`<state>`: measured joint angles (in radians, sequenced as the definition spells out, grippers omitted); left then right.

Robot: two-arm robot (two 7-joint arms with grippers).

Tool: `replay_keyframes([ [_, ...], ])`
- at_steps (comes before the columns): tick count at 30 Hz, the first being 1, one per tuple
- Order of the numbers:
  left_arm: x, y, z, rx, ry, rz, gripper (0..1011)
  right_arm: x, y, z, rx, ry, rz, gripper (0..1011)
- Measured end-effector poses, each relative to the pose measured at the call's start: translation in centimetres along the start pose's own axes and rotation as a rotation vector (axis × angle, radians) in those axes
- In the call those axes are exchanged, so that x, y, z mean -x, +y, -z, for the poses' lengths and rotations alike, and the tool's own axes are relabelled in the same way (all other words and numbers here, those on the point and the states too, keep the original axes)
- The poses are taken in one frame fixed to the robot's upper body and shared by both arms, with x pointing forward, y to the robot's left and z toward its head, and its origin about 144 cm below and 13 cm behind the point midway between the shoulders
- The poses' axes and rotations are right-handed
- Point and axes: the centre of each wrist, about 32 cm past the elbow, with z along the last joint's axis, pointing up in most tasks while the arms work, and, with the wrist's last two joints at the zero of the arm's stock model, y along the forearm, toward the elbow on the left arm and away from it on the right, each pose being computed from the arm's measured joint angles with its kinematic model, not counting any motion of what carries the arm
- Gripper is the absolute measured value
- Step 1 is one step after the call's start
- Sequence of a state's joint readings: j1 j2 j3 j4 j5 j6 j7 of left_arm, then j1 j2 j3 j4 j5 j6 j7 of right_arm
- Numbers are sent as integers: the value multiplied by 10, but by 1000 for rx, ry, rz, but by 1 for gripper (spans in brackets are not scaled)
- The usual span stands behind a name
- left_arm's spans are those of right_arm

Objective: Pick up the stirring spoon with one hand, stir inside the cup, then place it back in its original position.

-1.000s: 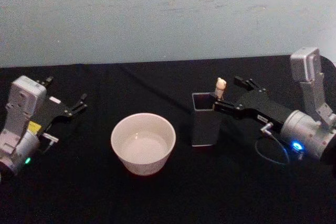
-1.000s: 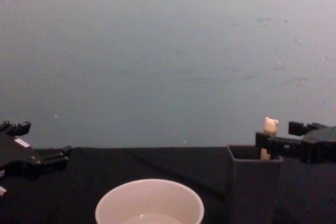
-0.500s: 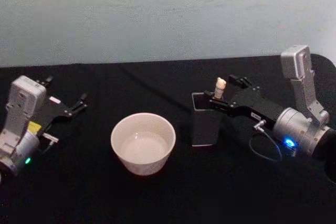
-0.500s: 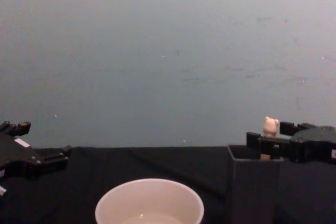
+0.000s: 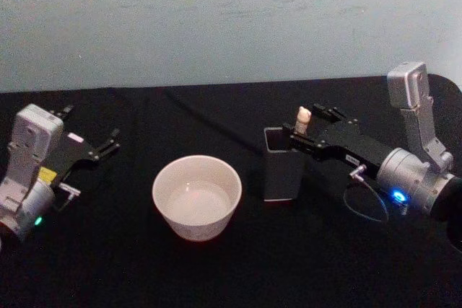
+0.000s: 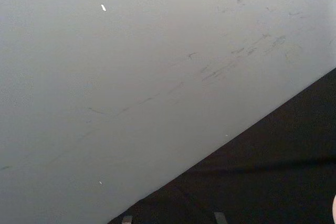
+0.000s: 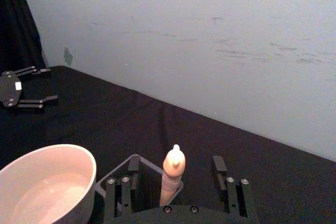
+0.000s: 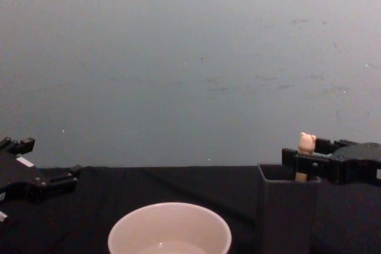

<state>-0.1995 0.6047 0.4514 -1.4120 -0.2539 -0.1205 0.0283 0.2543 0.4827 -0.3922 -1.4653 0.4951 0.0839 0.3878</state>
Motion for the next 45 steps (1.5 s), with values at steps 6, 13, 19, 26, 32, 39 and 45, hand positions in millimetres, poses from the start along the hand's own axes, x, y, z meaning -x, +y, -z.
replay_keyframes([
  [6,0,0,0,0,0,0,1001,0,0,0,0,0,0,693],
  [13,0,0,0,0,0,0,1001,0,0,0,0,0,0,474],
  [19,0,0,0,0,0,0,1001,0,0,0,0,1,0,269],
  [26,0,0,0,0,0,0,1001,0,0,0,0,1,0,212],
  [32,0,0,0,0,0,0,1001,1,-1,-1,-8,1,-7,211],
  [39,0,0,0,0,0,0,1001,4,-5,-9,-42,-2,-12,211],
  [45,0,0,0,0,0,0,1001,4,-11,-24,-104,-3,-14,212],
])
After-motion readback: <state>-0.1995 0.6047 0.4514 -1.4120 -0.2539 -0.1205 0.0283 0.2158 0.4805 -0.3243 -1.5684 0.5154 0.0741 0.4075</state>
